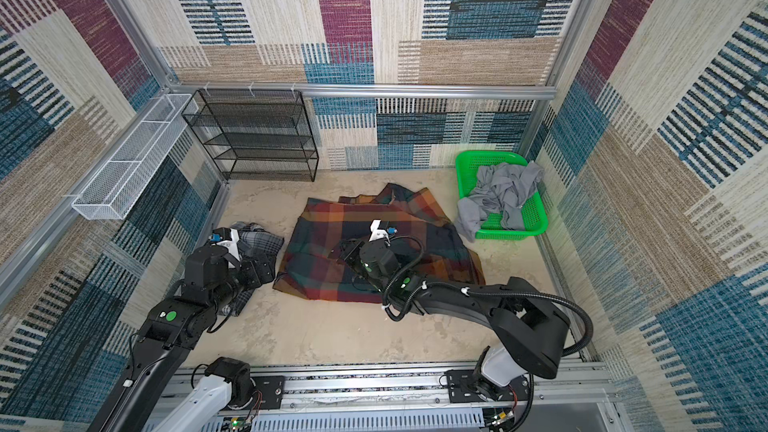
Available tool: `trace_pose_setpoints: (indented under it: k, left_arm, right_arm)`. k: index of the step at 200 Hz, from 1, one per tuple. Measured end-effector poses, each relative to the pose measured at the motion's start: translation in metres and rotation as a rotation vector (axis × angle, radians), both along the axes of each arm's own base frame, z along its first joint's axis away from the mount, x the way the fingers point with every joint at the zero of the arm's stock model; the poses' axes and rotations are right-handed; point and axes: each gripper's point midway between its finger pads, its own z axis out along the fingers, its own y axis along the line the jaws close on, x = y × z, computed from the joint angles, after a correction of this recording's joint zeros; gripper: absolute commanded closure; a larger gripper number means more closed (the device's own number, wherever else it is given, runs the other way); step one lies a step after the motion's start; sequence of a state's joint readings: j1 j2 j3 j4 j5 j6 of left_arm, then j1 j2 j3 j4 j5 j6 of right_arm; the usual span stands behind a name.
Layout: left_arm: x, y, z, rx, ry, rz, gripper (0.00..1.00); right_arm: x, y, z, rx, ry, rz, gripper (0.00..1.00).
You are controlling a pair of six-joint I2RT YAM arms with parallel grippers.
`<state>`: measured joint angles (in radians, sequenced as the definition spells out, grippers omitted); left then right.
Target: Fold and stack the long sleeve shirts
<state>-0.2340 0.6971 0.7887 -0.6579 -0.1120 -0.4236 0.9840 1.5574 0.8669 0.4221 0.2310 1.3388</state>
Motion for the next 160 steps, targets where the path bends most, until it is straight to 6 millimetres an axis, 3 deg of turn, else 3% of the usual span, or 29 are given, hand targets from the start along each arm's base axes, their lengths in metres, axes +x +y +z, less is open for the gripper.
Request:
trace_pose_setpoints:
  k: [51,72,105,137,160]
  left_arm:
    - [0.002,0.001,0.003,-0.012,-0.015,0.005,0.01]
    - [0.001,0.002,0.004,-0.014,-0.021,0.008,0.01]
    - [0.001,0.003,0.006,-0.015,-0.028,0.011,0.01]
    - [0.001,0.003,0.005,-0.015,-0.026,0.013,0.01]
    - [0.001,0.004,0.004,-0.015,-0.025,0.015,0.01]
  right_arm:
    - [-0.003,0.048,-0.008,0.020,0.017,-0.023,1.00]
    - [-0.008,0.070,-0.027,-0.002,0.038,-0.009,1.00]
    - [-0.013,0.079,-0.066,-0.051,0.085,-0.005,1.00]
    - [-0.010,0.089,-0.078,-0.053,0.087,0.001,1.00]
    - [-0.019,0.102,-0.094,-0.063,0.108,0.054,1.00]
